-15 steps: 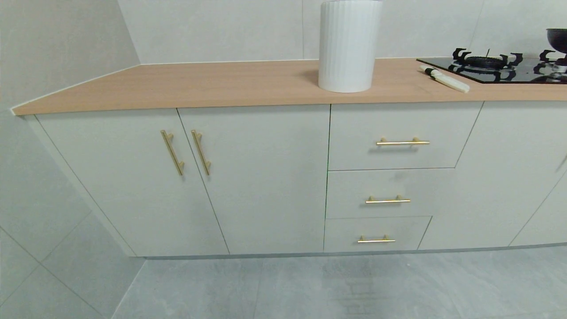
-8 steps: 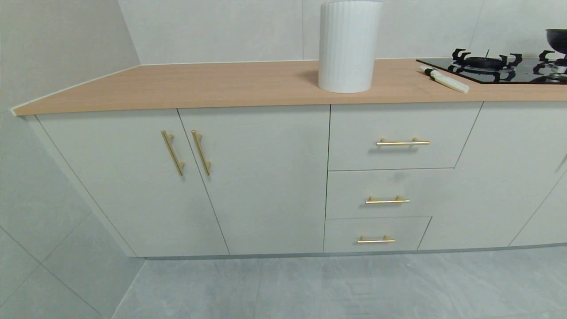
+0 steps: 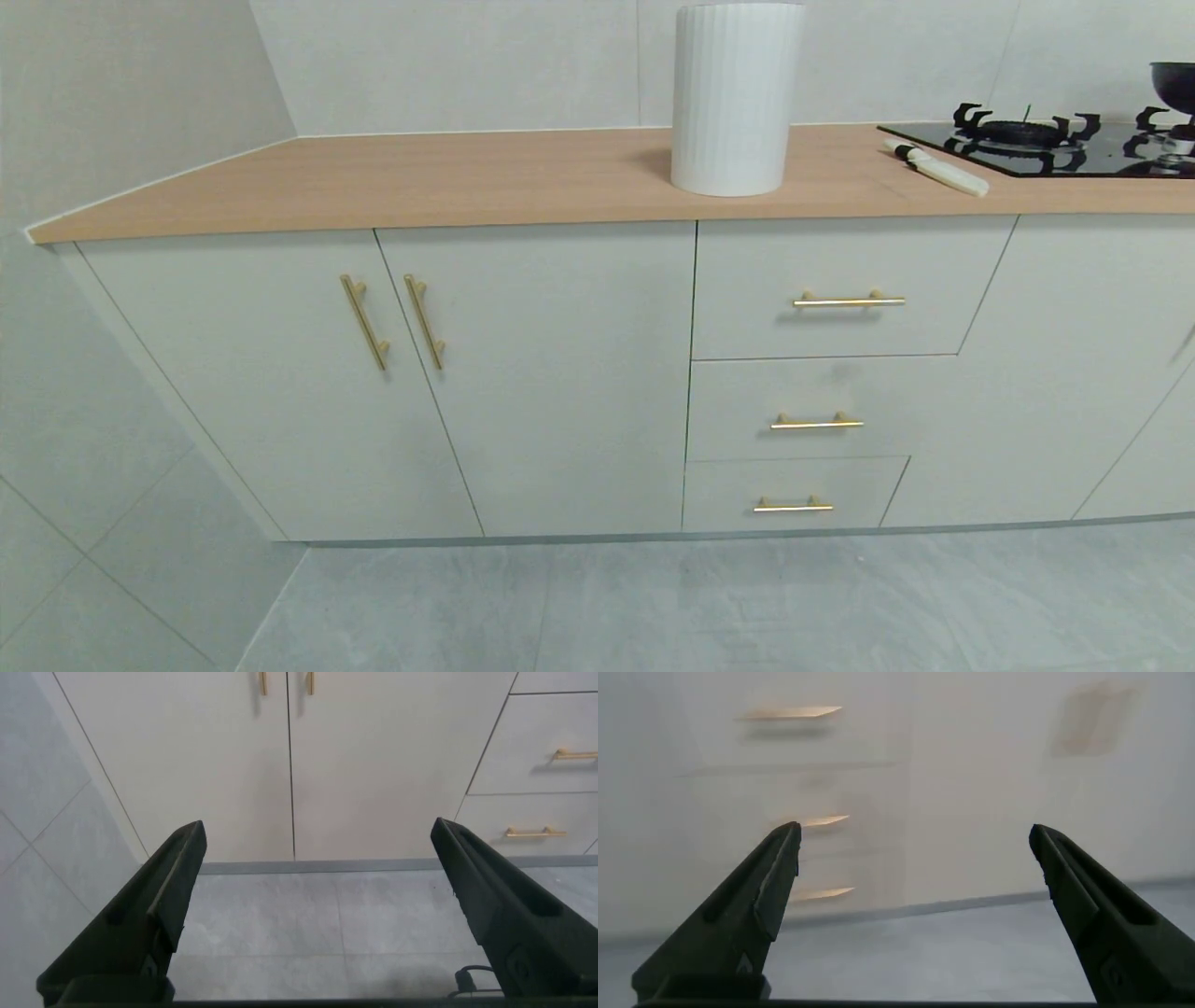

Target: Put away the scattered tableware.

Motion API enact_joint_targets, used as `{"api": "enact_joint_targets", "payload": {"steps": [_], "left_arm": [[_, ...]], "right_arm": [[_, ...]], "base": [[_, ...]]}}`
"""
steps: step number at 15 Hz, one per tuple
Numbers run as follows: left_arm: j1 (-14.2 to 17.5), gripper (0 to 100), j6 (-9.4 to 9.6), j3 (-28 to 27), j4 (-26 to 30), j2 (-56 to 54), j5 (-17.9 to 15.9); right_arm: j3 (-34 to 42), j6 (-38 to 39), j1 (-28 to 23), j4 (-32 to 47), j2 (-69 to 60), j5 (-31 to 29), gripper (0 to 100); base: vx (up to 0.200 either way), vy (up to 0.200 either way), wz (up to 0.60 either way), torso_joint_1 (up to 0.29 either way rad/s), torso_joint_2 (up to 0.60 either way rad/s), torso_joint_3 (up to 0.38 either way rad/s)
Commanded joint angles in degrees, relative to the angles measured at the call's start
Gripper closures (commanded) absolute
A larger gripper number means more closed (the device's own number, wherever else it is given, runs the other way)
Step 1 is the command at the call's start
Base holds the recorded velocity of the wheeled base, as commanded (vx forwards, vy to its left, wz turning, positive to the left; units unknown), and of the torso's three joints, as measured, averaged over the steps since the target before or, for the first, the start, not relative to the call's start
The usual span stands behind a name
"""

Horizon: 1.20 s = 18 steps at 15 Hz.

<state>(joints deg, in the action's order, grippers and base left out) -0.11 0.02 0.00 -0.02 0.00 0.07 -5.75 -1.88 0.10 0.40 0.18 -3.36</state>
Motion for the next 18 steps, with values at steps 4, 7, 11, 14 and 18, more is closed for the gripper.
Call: {"api": "enact_joint_targets", "payload": {"steps": [4, 7, 11, 14, 18], "left_arm": [[0.02, 0, -0.02, 0.00, 0.02, 0.00, 0.01], [0.02, 0, 0.06, 0.00, 0.02, 0.00, 0.01], [0.02, 0, -0.02, 0.00, 0.02, 0.00, 0.01], [0.02, 0, 0.06, 0.00, 0.02, 0.00, 0.01], [0.02, 0, -0.02, 0.00, -0.06, 0.00, 0.01]], "right_arm": [[5.67, 0.65, -0.01, -0.14, -0.09, 2.57, 0], [5.67, 0.47, -0.01, -0.14, -0.09, 2.75, 0], [5.67, 0.56, -0.01, -0.14, -0.18, 2.84, 0], [5.67, 0.56, -0.01, -0.23, -0.18, 2.84, 0], [5.67, 0.56, -0.01, -0.14, -0.09, 2.93, 0]], "base": [[0.000, 0.000, 0.00, 0.000, 0.00, 0.000], [0.000, 0.000, 0.00, 0.000, 0.00, 0.000], [0.000, 0.000, 0.00, 0.000, 0.00, 0.000], [0.000, 0.000, 0.00, 0.000, 0.00, 0.000], [0.000, 0.000, 0.00, 0.000, 0.00, 0.000]]}}
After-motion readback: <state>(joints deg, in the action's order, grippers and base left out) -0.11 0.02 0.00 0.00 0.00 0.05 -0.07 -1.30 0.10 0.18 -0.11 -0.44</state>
